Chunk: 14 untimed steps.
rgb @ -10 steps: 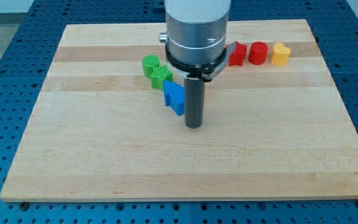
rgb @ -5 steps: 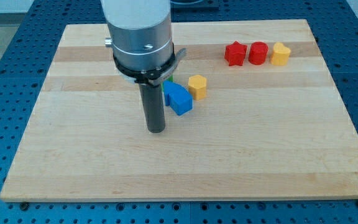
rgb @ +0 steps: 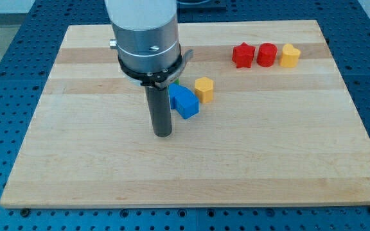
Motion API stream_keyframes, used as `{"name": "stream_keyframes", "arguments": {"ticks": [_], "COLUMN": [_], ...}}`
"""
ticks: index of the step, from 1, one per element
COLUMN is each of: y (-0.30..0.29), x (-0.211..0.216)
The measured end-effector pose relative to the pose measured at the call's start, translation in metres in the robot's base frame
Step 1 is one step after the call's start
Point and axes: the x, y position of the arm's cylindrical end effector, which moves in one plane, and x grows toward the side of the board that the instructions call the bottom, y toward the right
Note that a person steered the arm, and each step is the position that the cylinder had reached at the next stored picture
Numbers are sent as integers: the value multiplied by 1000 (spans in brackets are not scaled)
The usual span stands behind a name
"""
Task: Move blue cube into yellow hexagon
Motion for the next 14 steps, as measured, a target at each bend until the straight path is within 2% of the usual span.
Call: {"name": "stream_keyframes", "arguments": {"ticks": [2, 7, 14], "y": [25, 30, 52], "x": [-3, -20, -22]}}
